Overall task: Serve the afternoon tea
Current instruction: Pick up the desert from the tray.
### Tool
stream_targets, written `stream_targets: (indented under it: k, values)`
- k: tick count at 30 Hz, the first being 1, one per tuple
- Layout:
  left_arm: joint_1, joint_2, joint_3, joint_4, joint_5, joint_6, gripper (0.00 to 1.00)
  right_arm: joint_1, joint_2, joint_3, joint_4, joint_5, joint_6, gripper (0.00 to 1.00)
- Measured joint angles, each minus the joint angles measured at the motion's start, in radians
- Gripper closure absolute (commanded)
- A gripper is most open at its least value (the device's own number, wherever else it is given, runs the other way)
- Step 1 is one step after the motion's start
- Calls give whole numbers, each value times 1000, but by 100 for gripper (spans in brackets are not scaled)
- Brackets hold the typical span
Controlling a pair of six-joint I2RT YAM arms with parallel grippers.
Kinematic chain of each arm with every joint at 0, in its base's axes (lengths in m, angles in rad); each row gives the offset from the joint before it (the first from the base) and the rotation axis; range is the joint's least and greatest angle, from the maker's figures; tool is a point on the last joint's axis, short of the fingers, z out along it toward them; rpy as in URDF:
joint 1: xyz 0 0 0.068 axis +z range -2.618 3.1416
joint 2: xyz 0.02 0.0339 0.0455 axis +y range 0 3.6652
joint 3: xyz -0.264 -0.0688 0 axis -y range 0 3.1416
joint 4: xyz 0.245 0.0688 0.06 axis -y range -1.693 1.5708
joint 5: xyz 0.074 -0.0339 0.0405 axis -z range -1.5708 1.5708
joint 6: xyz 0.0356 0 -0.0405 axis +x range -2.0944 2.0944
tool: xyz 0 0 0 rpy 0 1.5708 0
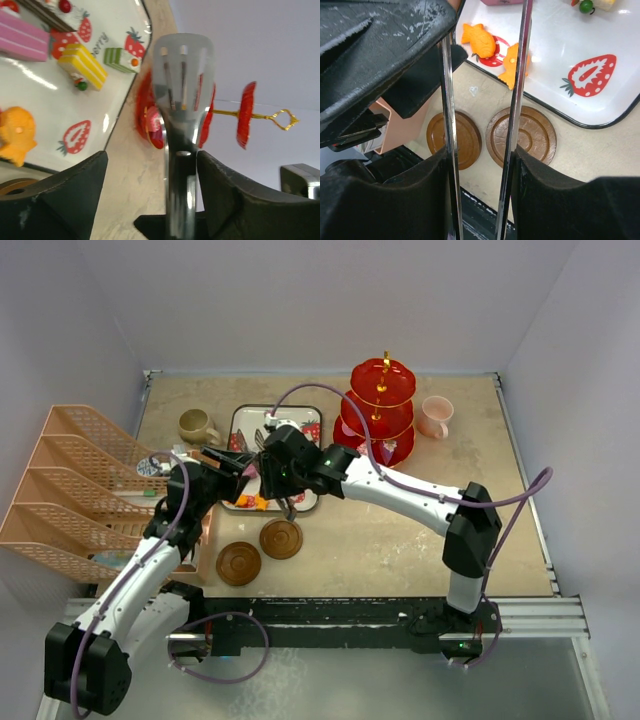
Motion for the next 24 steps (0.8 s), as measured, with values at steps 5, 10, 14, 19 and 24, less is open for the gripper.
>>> stream_targets:
  k: [5,10,14,19,24]
  values:
    - [-3,-20,53,-198,-60,98,18,-23,-13,-23,-13,12,-2,54]
    - [-4,-21,203,-428,-211,273,12,-92,-53,-104,-40,23,-8,55]
    - [-4,2,316,-520,-309,426,11,-147,-94,-168,-56,36,-13,54]
    - [-4,34,381,-586,-391,594,11,-180,-119,-174,-79,56,-41,53]
    - [-4,59,406,-626,-478,744,11,-188,-115,-174,-109,50,-61,53]
